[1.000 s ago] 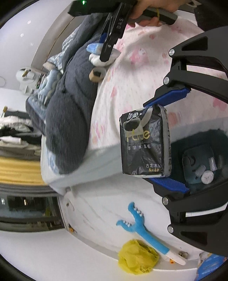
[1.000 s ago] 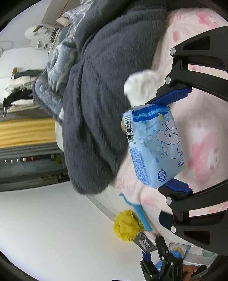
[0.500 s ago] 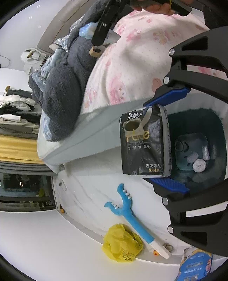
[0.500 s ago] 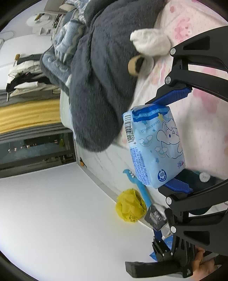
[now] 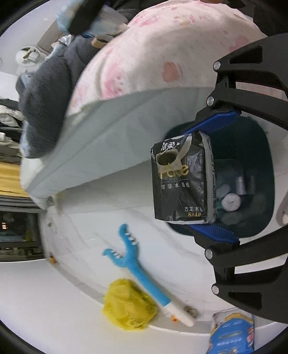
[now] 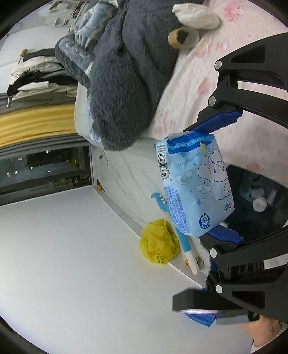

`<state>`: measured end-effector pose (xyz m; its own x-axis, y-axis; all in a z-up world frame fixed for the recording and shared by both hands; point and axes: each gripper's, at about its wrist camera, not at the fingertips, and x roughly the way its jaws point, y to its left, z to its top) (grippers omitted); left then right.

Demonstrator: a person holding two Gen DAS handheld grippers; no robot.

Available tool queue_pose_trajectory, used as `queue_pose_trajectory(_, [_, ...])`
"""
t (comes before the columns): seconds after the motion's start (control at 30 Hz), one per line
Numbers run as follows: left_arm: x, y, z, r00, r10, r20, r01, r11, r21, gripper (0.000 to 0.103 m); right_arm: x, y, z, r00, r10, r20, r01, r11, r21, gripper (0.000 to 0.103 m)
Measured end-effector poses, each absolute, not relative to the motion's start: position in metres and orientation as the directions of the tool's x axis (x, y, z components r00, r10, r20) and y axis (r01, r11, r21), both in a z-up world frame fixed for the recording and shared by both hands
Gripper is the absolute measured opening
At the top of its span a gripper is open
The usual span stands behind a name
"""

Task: Collect trash
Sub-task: 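Open the left tool to drop the black snack bag into the bin, then lower the wipes pack into the bin and open the right tool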

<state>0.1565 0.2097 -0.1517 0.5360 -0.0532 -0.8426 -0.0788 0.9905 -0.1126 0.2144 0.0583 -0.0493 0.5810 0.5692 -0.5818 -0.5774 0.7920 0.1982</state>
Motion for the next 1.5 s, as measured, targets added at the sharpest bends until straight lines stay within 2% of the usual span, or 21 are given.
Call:
queue_pose_trajectory(0.37, [0.151, 0.232, -0.210, 0.340, -0.102, -0.935, -0.142, 0.977, -0.158, 0.076, 0.210, 0.098, -0.065, 0.524, 0.582, -0.621, -0.620, 0.761, 0.190, 0.074])
queue_pose_trajectory(0.43, [0.149, 0.235, -0.216, 0.318, -0.115, -0.941, -0.147, 0.975, -0.169, 0.078, 0.211, 0.106, -0.068, 0.511, 0.581, -0.633, -0.627, 0.756, 0.188, 0.074])
queue_pose_trajectory(0.5, [0.147, 0.239, -0.218, 0.304, -0.124, -0.945, -0.154, 0.972, -0.177, 0.088, 0.210, 0.112, -0.074, 0.494, 0.578, -0.650, -0.633, 0.751, 0.186, 0.074])
queue_pose_trajectory(0.63, [0.142, 0.249, -0.214, 0.302, -0.123, -0.945, -0.160, 0.971, -0.178, 0.092, 0.210, 0.127, -0.089, 0.457, 0.564, -0.687, -0.643, 0.743, 0.183, 0.074])
queue_pose_trajectory(1.07, [0.128, 0.282, -0.171, 0.436, -0.054, -0.898, -0.170, 0.975, -0.141, 0.093, 0.219, 0.164, -0.150, 0.337, 0.473, -0.814, -0.639, 0.750, 0.172, 0.074])
queue_pose_trajectory(1.27, [0.122, 0.283, -0.140, 0.547, -0.029, -0.836, -0.147, 0.981, -0.130, 0.092, 0.219, 0.173, -0.181, 0.248, 0.458, -0.853, -0.617, 0.754, 0.226, 0.074])
queue_pose_trajectory(1.5, [0.118, 0.281, -0.112, 0.633, -0.005, -0.774, -0.122, 0.987, -0.106, 0.092, 0.214, 0.183, -0.206, 0.198, 0.405, -0.893, -0.616, 0.760, 0.208, 0.074])
